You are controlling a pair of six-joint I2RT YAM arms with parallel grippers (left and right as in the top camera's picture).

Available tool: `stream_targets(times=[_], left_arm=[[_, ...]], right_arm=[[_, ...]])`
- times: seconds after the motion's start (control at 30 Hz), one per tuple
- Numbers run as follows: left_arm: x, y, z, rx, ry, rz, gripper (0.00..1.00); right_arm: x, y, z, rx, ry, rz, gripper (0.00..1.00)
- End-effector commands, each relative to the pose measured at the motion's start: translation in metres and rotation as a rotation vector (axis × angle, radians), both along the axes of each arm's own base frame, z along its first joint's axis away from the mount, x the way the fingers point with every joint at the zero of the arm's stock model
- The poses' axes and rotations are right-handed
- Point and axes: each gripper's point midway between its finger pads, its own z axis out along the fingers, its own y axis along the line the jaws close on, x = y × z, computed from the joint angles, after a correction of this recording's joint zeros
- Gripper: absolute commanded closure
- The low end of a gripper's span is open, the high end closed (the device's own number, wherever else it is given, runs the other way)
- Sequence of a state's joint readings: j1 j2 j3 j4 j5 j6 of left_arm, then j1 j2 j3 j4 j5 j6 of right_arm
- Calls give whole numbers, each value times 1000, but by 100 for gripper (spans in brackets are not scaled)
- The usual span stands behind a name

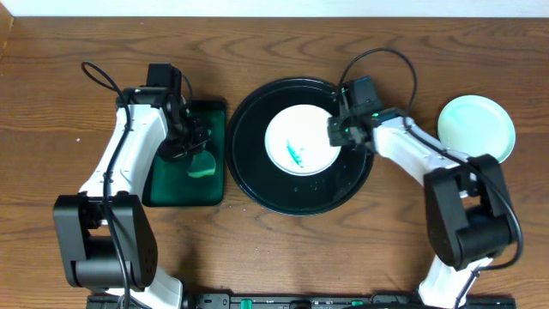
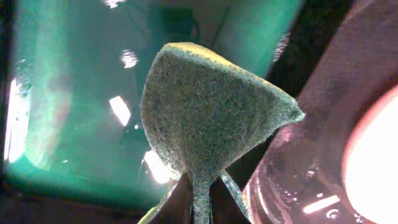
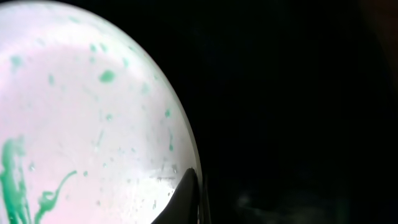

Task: Clean dirty plates on tray and stack at the side
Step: 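Lift the green sponge from the water onto the white plate, left gripper, then scrub the white plate with the sponge in the left gripper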

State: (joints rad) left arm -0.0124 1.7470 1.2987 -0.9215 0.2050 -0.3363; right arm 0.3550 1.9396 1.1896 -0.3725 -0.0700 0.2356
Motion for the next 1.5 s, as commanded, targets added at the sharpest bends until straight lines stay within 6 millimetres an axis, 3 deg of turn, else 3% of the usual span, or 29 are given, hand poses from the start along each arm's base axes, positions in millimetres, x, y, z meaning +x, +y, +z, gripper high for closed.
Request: stream_targets(times=[0.0, 0.2, 0.27, 0.4, 0.57, 0.7, 0.87, 1.0, 1.23, 1.33, 1.47], left_arm=[[2, -28, 2, -67, -27, -84, 93], [10, -86, 9, -134, -102, -218, 93], [11, -114, 11, -137, -140, -269, 93], [18, -147, 13, -159, -196, -290, 93], [23, -179, -7, -189, -195, -293, 93], [24, -196, -35, -199, -160, -276, 93], [29, -199, -72, -205, -94, -169, 93], [20, -213, -93, -291, -16, -159, 93], [-4, -276, -90, -643, 92, -279, 93], [-7, -284, -86, -673, 91, -295, 93], [-2, -281, -86, -669, 77, -285, 93]], right_arm=[[-10, 10, -18, 11, 51, -37, 99], [-15, 12, -25, 1, 75, -30, 99], [-15, 12, -25, 2, 75, -30, 99], [-16, 12, -26, 0, 79, -29, 99], [-20, 11, -27, -2, 94, -28, 99], [-22, 12, -27, 4, 105, -23, 99], [-24, 12, -28, 5, 115, -22, 99], [-25, 12, -28, 5, 119, -21, 99], [-25, 13, -28, 5, 118, -21, 99], [-25, 13, -28, 5, 118, -21, 99], [-25, 12, -28, 5, 118, -22, 99]])
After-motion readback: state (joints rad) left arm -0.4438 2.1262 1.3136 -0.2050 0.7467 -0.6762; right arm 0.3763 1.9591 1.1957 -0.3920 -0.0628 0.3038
